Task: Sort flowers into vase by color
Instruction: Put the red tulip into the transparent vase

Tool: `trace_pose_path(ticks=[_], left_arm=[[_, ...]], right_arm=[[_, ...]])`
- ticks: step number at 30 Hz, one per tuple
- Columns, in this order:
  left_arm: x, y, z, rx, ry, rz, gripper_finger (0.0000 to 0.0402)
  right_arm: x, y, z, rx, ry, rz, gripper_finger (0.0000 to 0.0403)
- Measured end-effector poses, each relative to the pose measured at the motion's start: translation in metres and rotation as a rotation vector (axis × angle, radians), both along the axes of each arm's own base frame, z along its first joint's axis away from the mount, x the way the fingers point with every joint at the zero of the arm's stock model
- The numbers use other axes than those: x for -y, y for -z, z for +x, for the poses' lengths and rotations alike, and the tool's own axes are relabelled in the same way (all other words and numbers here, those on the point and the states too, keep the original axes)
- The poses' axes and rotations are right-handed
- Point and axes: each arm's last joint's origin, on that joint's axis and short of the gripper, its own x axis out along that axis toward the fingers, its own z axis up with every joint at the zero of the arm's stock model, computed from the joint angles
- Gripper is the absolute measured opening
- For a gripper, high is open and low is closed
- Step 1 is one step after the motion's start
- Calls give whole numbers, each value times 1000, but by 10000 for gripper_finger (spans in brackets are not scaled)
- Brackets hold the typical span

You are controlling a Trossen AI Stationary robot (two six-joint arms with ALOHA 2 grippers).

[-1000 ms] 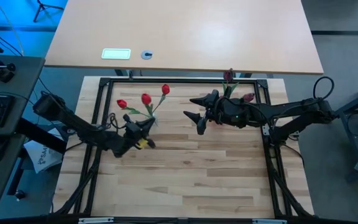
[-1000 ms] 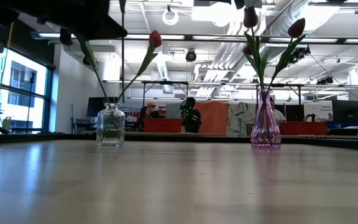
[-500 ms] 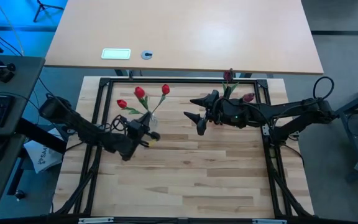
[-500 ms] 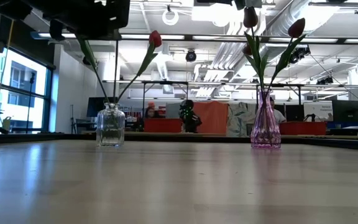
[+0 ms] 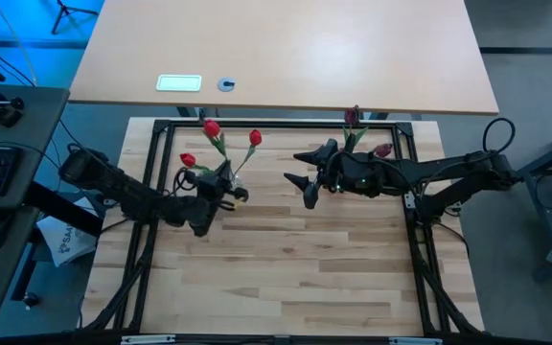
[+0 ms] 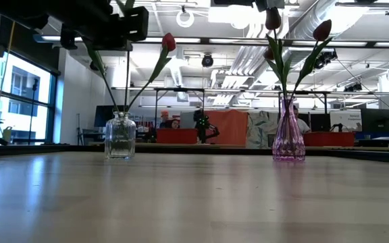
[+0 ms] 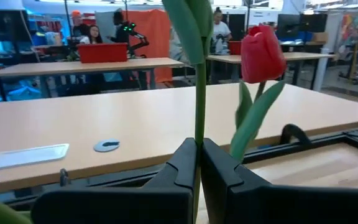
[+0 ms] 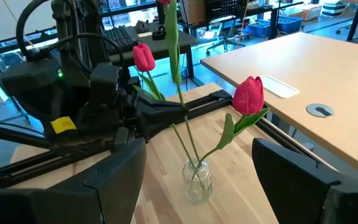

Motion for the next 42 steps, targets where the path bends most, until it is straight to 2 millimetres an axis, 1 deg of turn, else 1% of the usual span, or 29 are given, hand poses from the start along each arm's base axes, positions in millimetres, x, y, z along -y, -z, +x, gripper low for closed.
trace_pose_path(ticks=[9,20,29,33,42], left_arm=[[-3,5,2,58,23,-21,0],[-3,4,1,-36,9,10,0],[-3,6,2,-21,26,4,0],[-2,9,1,-59,31,15,0],[-2,11,1,-81,33,20,1]], right_arm=[[0,3,-1,-32,-4,-17,289],[2,3,-1,-45,-1,-25,289],[10,3,0,-45,27,-24,289],[10,3,0,-45,27,-24,289],[10,3,0,-44,27,-24,289]])
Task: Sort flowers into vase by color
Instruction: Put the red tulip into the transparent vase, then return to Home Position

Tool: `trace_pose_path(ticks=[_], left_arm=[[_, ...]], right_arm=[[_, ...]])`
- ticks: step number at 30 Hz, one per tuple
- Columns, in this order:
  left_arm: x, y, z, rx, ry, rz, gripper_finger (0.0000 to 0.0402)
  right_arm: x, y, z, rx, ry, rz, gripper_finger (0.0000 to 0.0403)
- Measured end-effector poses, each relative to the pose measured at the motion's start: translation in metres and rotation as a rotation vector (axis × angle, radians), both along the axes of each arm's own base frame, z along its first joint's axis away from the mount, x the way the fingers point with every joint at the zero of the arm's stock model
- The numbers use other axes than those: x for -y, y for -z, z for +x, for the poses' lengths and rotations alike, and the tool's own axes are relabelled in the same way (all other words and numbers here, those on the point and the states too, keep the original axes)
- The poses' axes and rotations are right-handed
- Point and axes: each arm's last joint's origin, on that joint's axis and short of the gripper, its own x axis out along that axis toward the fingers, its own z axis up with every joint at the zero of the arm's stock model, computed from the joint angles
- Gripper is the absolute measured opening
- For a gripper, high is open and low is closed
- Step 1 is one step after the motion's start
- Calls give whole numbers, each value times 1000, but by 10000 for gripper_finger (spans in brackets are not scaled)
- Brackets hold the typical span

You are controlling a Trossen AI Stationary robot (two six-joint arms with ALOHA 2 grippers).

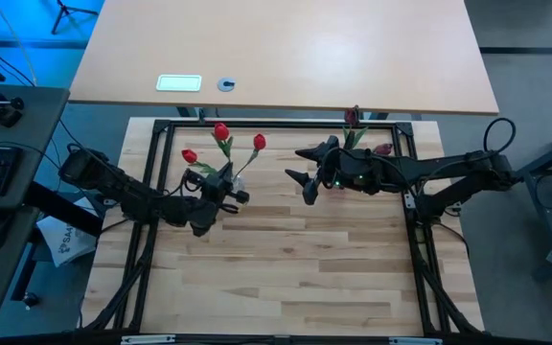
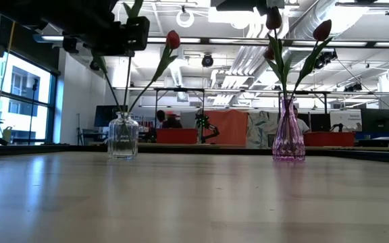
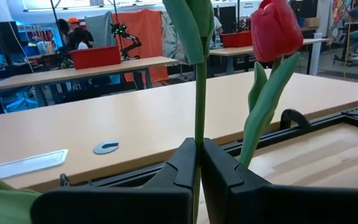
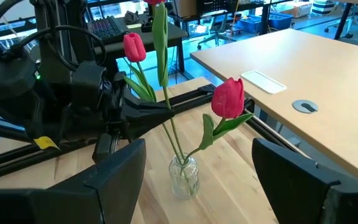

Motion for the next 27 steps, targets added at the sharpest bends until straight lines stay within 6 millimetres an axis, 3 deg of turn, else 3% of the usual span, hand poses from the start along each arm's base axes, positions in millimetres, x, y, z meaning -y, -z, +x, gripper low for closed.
trace_pose_path(ticks=[15,27], left_arm=[[3,3,0,23,42,-17,73],[26,0,-6,39,135,-23,137]], right_arm=[[0,0,0,0,0,0,289],[0,0,0,0,0,0,289]])
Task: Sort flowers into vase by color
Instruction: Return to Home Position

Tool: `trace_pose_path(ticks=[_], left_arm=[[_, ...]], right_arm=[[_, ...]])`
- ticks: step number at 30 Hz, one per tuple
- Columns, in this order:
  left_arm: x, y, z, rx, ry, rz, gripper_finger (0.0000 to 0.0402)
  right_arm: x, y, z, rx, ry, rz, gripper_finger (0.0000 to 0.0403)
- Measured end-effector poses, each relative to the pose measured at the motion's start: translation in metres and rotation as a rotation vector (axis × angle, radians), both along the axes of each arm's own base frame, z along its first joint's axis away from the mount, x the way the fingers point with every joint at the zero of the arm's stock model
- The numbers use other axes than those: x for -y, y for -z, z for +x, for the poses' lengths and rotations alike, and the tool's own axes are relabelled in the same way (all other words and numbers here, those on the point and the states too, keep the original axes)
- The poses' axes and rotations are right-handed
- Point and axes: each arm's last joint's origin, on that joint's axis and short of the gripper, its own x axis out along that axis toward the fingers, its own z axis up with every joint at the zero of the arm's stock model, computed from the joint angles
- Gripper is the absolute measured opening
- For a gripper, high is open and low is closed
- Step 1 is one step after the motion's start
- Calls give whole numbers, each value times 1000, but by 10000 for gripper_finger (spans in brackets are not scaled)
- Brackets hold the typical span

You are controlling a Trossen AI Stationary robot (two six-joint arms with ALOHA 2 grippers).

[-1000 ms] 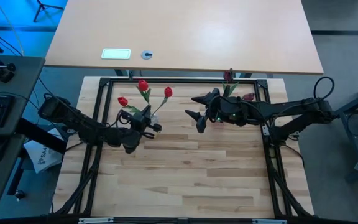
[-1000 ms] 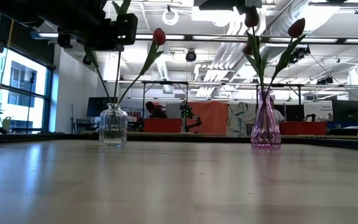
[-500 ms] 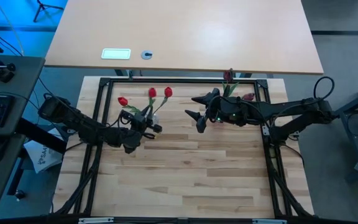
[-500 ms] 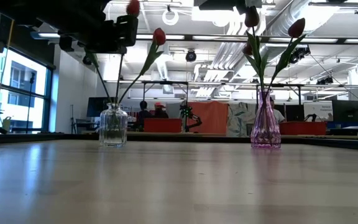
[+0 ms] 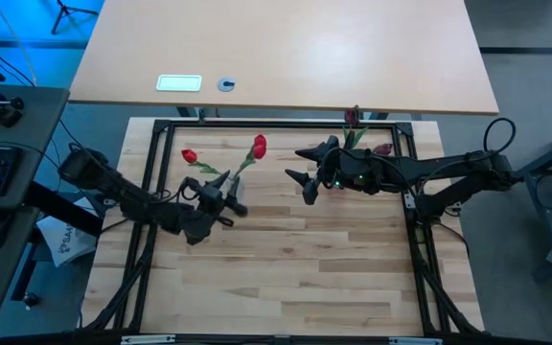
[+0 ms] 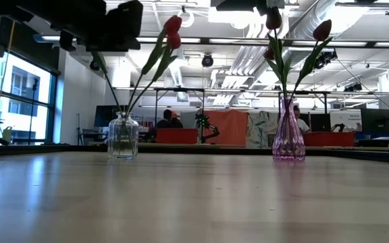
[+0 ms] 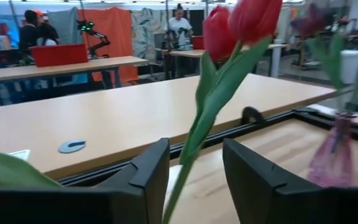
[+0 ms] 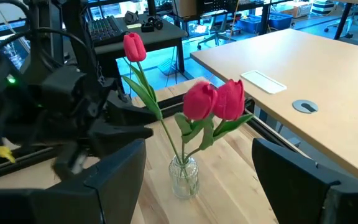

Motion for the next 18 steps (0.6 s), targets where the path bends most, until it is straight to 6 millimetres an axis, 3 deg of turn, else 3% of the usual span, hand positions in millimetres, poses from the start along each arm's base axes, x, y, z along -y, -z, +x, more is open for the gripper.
trace_pose_path(ticks=[6,13,18], left_arm=[[13,-18,-14,76,71,-35,155],[16,-55,-37,223,236,-115,163],[6,-88,-52,379,582,-160,162]], right_arm=[[0,0,0,0,0,0,289],[0,-2,-2,-14,-14,-47,289],[1,-20,-16,34,-15,-51,287]])
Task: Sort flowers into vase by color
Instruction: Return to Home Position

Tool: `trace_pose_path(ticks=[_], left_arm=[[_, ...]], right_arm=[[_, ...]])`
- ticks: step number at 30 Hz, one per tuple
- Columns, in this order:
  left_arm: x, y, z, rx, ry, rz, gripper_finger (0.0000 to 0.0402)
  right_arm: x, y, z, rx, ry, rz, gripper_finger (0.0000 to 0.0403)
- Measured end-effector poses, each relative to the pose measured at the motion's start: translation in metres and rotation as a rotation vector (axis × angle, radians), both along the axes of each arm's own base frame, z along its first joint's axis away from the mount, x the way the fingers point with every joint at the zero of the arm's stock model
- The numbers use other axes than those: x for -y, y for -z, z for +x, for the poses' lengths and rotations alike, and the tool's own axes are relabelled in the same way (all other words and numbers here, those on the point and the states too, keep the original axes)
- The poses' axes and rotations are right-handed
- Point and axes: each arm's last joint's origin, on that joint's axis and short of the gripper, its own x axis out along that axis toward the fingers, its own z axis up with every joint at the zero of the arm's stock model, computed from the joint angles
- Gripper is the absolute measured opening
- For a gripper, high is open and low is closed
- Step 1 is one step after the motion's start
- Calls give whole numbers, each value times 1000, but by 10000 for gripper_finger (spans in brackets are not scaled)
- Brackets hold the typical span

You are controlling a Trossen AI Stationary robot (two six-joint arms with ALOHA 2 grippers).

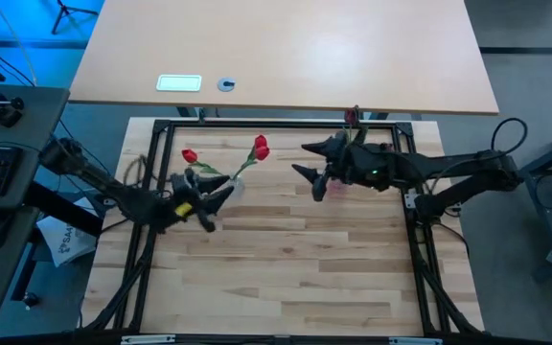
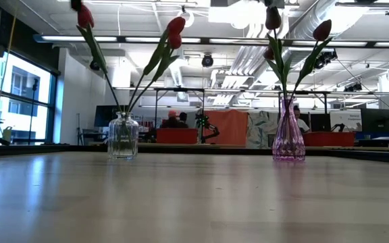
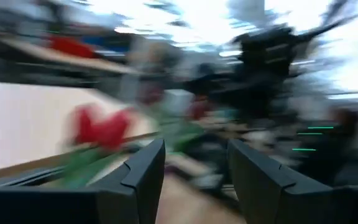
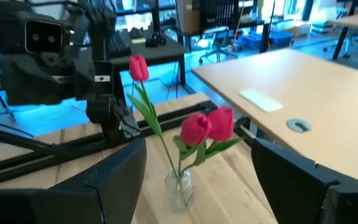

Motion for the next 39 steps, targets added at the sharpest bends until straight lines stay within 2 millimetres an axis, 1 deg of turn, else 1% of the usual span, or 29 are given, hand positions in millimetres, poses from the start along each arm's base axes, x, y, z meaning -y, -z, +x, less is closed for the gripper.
trace_pose_path(ticks=[2,4,6,8,10,12,13,15,16,17,21,24,28,32,39], left_arm=[[-7,-10,-3,74,136,6,157],[-15,-18,-5,116,223,33,142],[-20,-27,-4,136,293,104,119],[-24,-35,-4,153,371,189,87],[-28,-42,-4,189,454,246,50],[-32,-48,-6,229,523,274,16],[-34,-51,-9,247,552,278,8],[-38,-54,-13,268,577,287,9],[-39,-55,-15,266,586,301,8],[-40,-54,-17,262,598,322,5],[-44,-38,-24,205,602,344,1],[-47,-19,-31,180,606,312,1],[-50,2,-44,215,615,268,0],[-53,27,-56,230,601,236,0],[-58,67,-74,286,577,182,0]], right_arm=[[0,-7,-9,14,-4,-13,281],[0,-13,-20,19,-8,-14,269],[0,-18,-30,13,-23,-12,249],[-2,-20,-39,-7,-54,-4,221],[-6,-20,-46,-39,-87,-1,181],[-9,-18,-51,-72,-123,-2,131],[-11,-18,-53,-86,-132,-3,102],[-13,-16,-58,-118,-150,6,39],[-14,-15,-60,-136,-158,20,21],[-16,-13,-63,-157,-173,39,13],[-19,-4,-80,-280,-200,160,19],[-21,-1,-97,-341,-180,242,4],[-24,-7,-113,-300,-182,293,5],[-26,-13,-124,-270,-220,280,2],[-27,-13,-137,-271,-231,328,1]])
